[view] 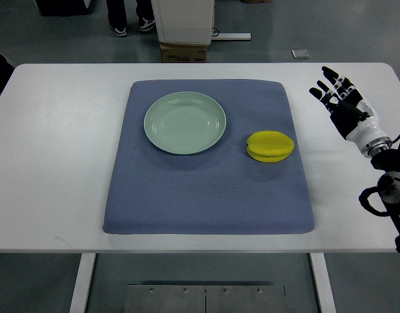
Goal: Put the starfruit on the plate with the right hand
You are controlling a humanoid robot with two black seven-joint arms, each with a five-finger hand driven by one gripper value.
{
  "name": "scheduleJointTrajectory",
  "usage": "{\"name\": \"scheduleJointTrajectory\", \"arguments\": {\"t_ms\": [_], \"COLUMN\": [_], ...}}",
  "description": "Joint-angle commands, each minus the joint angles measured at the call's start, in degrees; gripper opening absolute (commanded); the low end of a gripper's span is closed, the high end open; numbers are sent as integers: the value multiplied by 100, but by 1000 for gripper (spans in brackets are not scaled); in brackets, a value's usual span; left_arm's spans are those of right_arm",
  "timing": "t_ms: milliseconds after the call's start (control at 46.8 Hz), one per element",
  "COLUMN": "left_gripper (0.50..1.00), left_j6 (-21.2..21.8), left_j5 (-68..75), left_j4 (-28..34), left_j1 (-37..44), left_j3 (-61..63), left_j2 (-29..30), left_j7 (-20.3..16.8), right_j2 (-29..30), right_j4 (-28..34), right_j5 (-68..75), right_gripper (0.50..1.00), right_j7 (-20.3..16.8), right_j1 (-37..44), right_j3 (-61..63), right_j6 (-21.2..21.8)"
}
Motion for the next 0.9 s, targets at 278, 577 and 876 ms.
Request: {"name": "scheduleJointTrajectory", "arguments": {"t_ms": [278,577,876], "left_gripper": [1000,1000,1000], "left_j6": [3,-6,-6], "left_j5": [0,0,0], "left_j4": [1,1,1], "left_j1": [0,0,0], "left_j3": [5,-3,5], "left_j2": [0,0,0], "left_j7": [0,0,0], "right_j2": [1,1,-210], "right_j4": [-412,-491,-526], "right_j5": [0,0,166], "right_gripper": [1000,1000,1000], "right_j7": [13,118,189], "right_j1": [172,163,146], "right_j3": [-8,-52,-377], "right_j6": [70,52,105]}}
